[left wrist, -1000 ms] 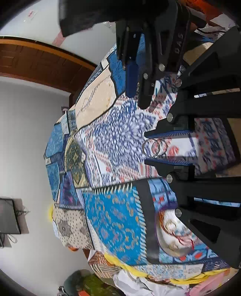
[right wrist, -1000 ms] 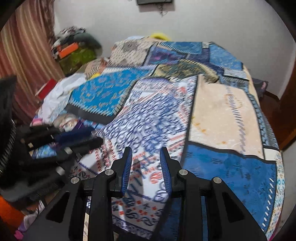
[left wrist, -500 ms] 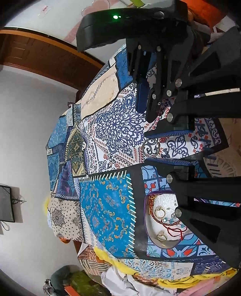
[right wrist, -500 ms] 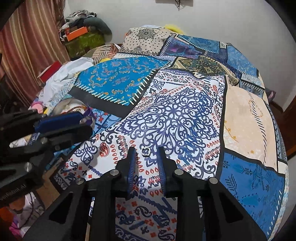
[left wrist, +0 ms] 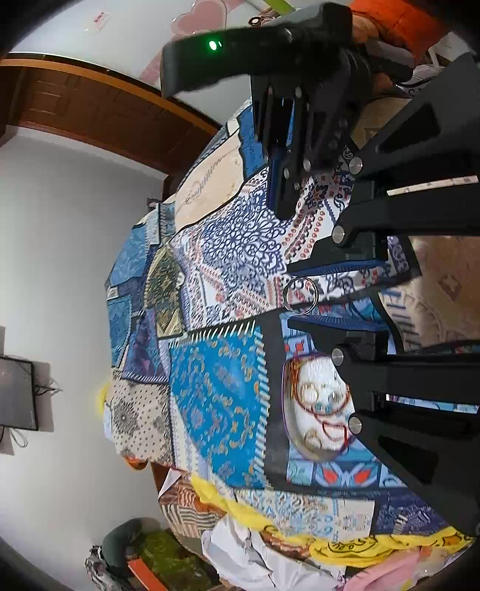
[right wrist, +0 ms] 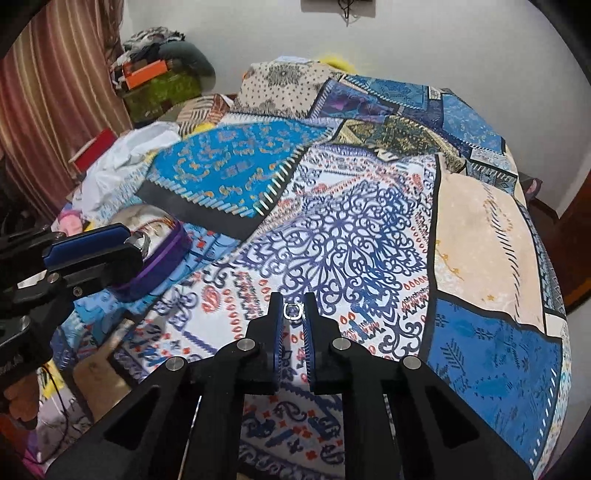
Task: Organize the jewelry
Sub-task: 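Carry both silver rings over the heart dish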
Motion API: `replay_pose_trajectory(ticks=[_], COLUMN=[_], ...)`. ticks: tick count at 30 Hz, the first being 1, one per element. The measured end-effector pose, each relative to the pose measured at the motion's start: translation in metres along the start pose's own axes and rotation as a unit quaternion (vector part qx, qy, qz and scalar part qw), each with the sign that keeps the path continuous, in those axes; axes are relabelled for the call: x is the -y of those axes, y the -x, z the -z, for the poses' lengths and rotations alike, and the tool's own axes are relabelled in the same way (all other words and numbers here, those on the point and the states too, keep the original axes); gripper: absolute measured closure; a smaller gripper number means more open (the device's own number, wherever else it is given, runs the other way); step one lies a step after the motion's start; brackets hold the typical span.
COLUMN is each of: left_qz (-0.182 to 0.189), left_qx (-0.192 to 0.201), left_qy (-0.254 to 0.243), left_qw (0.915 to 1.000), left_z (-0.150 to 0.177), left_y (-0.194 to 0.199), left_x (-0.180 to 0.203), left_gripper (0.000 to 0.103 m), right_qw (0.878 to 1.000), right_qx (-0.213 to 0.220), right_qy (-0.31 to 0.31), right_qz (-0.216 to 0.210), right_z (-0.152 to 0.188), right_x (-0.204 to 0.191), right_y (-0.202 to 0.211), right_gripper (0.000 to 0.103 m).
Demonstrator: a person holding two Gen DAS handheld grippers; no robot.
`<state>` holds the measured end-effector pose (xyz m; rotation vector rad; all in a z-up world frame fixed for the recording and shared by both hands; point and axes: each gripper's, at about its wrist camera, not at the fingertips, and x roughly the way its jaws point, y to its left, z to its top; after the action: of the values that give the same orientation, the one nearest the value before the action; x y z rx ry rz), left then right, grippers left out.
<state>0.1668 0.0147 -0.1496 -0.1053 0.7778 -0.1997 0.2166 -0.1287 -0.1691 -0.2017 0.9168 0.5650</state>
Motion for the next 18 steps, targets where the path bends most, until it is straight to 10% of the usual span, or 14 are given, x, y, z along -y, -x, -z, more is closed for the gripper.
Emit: replay_pose_trajectory(ticks=[18], left_qz=[-0.047], left_qx=[0.055], left_qy=[0.026], left_qw=[0.9971], left_z=[0.003], left_y=[0.058], left_x=[-0.05], left_gripper=[0.083], right_qw=[0.994], right_qx=[0.09], right_qy=[0.04], right_qz=[-0.037], right_z=[-0.041], right_x=[-0.068], right_y=[0.05], right_gripper=[0.094])
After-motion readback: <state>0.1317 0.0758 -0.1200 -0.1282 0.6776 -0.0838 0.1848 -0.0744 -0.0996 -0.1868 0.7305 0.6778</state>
